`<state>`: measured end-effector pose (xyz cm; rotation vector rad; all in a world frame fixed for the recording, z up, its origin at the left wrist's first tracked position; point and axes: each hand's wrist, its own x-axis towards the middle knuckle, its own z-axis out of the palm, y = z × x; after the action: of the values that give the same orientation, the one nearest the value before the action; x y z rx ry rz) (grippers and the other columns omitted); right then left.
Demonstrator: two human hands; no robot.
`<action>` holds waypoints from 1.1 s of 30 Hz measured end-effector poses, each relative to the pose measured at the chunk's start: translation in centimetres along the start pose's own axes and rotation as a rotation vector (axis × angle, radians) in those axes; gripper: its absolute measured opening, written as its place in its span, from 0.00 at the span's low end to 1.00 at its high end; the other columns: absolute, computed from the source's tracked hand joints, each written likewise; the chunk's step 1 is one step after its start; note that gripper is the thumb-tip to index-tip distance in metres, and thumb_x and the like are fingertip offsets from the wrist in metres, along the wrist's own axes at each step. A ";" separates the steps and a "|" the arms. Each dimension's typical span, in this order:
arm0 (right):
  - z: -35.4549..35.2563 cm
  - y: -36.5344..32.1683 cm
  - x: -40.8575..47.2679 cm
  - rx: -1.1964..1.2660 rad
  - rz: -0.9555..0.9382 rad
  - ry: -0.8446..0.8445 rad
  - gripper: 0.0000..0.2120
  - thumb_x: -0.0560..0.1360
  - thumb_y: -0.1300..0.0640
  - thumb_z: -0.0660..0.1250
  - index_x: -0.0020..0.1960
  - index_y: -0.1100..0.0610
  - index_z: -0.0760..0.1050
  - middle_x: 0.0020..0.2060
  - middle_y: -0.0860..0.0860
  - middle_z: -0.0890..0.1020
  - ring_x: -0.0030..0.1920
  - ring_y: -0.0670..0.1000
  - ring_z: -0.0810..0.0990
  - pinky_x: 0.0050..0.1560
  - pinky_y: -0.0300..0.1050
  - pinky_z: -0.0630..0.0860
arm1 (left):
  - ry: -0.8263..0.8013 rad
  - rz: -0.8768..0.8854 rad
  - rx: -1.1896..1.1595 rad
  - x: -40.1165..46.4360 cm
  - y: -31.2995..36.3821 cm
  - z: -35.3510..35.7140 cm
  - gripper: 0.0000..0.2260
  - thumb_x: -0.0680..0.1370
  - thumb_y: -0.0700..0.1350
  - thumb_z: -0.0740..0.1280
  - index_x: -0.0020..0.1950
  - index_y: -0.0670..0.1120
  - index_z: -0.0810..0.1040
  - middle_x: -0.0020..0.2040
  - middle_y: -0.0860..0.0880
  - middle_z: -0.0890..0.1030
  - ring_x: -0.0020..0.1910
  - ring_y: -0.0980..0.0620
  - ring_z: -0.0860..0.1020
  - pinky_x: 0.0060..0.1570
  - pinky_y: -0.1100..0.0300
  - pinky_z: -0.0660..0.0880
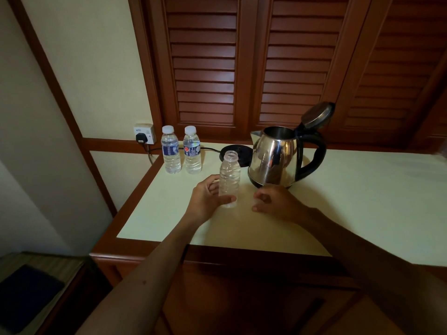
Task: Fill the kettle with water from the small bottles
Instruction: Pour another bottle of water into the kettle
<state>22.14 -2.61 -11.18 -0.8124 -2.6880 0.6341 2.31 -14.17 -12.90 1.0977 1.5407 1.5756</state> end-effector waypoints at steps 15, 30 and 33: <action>-5.4 9.2 -6.2 -0.233 0.052 -0.112 0.29 0.76 0.36 0.61 0.73 0.48 0.66 0.75 0.46 0.63 0.74 0.47 0.60 0.72 0.47 0.57 | 0.139 0.022 0.223 -0.9 0.9 1.5 0.26 0.68 0.37 0.79 0.63 0.47 0.76 0.53 0.50 0.85 0.50 0.55 0.84 0.52 0.60 0.80; -6.1 13.4 -7.6 -0.262 0.018 -0.120 0.40 0.69 0.22 0.41 0.76 0.40 0.55 0.78 0.45 0.53 0.77 0.48 0.48 0.76 0.55 0.49 | 0.278 0.044 0.486 1.2 4.0 5.4 0.30 0.69 0.47 0.80 0.67 0.46 0.73 0.64 0.46 0.80 0.60 0.47 0.79 0.57 0.52 0.78; -6.1 13.3 -7.6 -0.283 0.019 -0.106 0.34 0.73 0.27 0.46 0.76 0.41 0.56 0.78 0.45 0.53 0.78 0.48 0.48 0.76 0.54 0.48 | 0.305 0.077 0.527 2.4 5.7 6.1 0.30 0.69 0.45 0.80 0.68 0.44 0.73 0.63 0.45 0.80 0.61 0.45 0.79 0.54 0.55 0.77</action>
<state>36.61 5.04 -13.18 -0.8960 -2.9125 0.3112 7.34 -9.88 -7.24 1.2405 2.2296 1.4750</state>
